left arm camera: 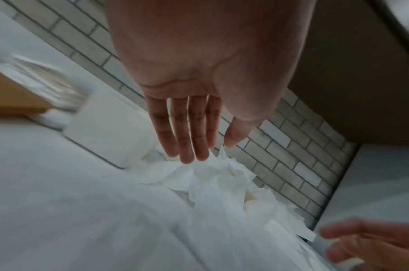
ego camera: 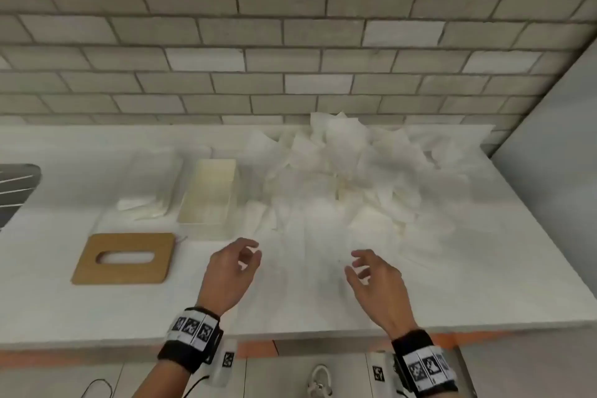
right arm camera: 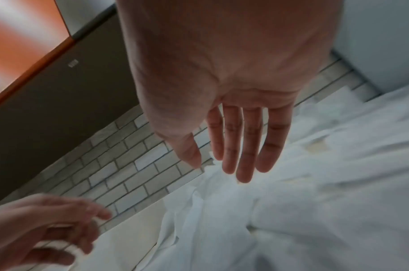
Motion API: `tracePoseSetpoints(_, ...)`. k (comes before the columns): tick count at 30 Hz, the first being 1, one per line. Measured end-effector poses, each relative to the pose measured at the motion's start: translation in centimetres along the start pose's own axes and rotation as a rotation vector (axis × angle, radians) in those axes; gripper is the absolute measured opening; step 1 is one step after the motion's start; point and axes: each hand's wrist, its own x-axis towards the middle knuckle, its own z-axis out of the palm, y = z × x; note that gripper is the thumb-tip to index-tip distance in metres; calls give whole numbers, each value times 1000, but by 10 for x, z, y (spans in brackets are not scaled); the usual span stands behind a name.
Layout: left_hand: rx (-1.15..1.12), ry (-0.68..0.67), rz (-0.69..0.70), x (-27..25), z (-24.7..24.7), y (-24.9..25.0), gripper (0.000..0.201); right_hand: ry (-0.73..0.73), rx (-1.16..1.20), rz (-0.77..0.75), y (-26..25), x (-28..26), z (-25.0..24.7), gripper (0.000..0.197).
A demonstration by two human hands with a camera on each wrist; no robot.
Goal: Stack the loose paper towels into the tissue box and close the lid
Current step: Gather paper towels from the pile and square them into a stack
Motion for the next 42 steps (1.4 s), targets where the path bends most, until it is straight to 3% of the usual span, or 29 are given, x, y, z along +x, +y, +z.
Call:
tracePoseSetpoints(2, 55, -22, -69, 39, 24, 8, 22, -66, 13, -23, -9, 44, 9, 29)
tracePoseSetpoints(6, 212, -266, -305, 98, 74, 12, 70, -113, -65, -5, -29, 119, 34, 34)
tracePoseSetpoints(9, 271, -332, -339, 108, 102, 0, 89, -130, -191, 84, -24, 151, 52, 56)
tracePoseSetpoints(11, 261, -352, -333, 109, 110, -5, 86, -204, -247, 143, -19, 160, 59, 67)
tracePoseSetpoints(13, 175, -346, -337, 107, 110, -9, 69, -226, -234, 155, -11, 163, 62, 60)
tracePoseSetpoints(15, 55, -296, -337, 104, 104, -14, 41, -189, -77, 205, -2, 162, 59, 47)
tracePoseSetpoints(18, -91, -176, -356, 95, 85, -15, 26, -127, 201, 251, 5, 158, 46, 32)
tracePoseSetpoints(22, -141, -57, -401, 84, 69, -21, 46, -110, 279, 235, 10, 149, 28, 22)
tracePoseSetpoints(26, -120, -67, -431, 78, 66, -31, 41, -126, 256, 203, 17, 144, 15, 24)
tracePoseSetpoints(28, -126, -85, -344, 74, 66, -22, 36, -135, 296, 177, 14, 142, 4, 17)
tracePoseSetpoints(31, -183, -220, -181, 72, 64, 11, 30, -175, 449, 147, 6, 141, -12, 7)
tracePoseSetpoints(35, -158, -228, -69, 79, 63, 54, 56, -208, 797, 95, -22, 134, -37, 20)
tracePoseSetpoints(39, -532, -381, -209, 91, 57, 90, 83, -224, 1068, 15, -49, 122, -56, 34)
tracePoseSetpoints(40, -646, -393, -236, 93, 55, 99, 82, -203, 1078, 12, -53, 120, -57, 35)
tracePoseSetpoints(42, -816, -340, -244, 97, 51, 111, 60, -141, 994, -8, -54, 117, -52, 30)
